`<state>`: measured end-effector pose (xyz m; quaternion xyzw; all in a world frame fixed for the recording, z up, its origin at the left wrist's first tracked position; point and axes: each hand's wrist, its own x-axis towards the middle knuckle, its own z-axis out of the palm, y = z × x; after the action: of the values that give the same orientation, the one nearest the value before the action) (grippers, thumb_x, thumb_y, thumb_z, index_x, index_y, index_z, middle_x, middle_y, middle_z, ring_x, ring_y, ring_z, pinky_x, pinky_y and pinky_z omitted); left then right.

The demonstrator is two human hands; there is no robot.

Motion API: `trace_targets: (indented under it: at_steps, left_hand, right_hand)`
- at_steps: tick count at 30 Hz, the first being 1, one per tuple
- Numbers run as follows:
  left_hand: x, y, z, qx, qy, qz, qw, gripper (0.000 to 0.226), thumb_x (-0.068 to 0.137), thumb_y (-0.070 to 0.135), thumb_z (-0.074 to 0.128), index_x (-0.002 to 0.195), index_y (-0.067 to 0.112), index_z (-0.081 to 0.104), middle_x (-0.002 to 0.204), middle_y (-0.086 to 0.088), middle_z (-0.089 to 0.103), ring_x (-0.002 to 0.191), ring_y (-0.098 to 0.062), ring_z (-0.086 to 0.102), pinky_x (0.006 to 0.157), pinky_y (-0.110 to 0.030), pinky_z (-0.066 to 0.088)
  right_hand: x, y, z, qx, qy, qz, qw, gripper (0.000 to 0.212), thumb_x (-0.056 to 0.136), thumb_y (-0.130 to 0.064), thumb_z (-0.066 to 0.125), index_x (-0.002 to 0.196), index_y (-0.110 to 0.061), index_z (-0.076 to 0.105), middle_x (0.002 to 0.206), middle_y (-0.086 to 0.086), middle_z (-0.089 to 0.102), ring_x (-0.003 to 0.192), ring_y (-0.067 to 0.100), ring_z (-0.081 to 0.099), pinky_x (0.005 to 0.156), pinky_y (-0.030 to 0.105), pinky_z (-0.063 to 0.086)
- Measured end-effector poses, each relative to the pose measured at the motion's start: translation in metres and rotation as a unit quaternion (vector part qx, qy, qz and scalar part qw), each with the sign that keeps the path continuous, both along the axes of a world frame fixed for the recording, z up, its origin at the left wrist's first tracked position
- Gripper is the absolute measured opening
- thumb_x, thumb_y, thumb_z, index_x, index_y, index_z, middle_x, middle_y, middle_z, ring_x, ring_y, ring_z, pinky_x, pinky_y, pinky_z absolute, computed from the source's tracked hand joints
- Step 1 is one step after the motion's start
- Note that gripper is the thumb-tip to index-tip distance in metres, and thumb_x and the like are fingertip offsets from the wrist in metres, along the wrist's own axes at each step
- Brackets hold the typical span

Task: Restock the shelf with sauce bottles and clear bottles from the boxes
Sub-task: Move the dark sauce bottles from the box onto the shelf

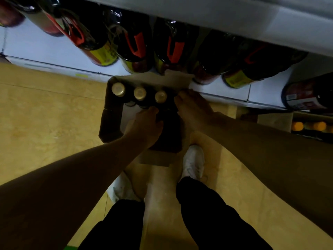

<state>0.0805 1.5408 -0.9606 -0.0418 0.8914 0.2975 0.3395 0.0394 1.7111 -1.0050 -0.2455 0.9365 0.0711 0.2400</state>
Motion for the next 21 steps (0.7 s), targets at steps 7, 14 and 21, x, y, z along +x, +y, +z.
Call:
trace_targets:
  at_steps: [7, 14, 21]
  left_hand:
    - [-0.011, 0.005, -0.019, 0.003, 0.005, 0.017, 1.0, 0.024, 0.098, 0.026, 0.052, 0.12, 0.018, 0.055, 0.114, -0.004, 0.062, 0.089, -0.015, 0.052, 0.069, -0.03, 0.038]
    - [-0.011, 0.012, -0.013, 0.024, -0.002, 0.02, 1.0, 0.023, 0.098, 0.022, 0.051, 0.12, 0.016, 0.056, 0.115, -0.007, 0.062, 0.098, -0.023, 0.06, 0.073, -0.034, 0.047]
    - [-0.008, 0.011, -0.005, 0.038, -0.011, 0.033, 0.999, 0.024, 0.097, 0.018, 0.051, 0.12, 0.015, 0.056, 0.113, -0.006, 0.063, 0.097, -0.021, 0.061, 0.076, -0.033, 0.049]
  right_hand:
    - [-0.011, -0.008, -0.009, 0.031, 0.042, 0.021, 0.998, 0.026, 0.094, -0.013, 0.048, 0.117, -0.008, 0.059, 0.115, 0.012, 0.058, 0.116, 0.034, 0.05, 0.107, 0.042, 0.03]
    - [-0.016, -0.014, -0.019, 0.039, -0.014, -0.072, 0.996, 0.032, 0.1, -0.019, 0.038, 0.124, -0.006, 0.055, 0.127, 0.015, 0.055, 0.124, 0.032, 0.044, 0.107, 0.043, 0.023]
    - [-0.006, -0.012, -0.005, 0.046, -0.015, 0.016, 0.999, 0.031, 0.099, -0.021, 0.044, 0.127, -0.008, 0.049, 0.126, 0.015, 0.052, 0.121, 0.035, 0.045, 0.107, 0.045, 0.025]
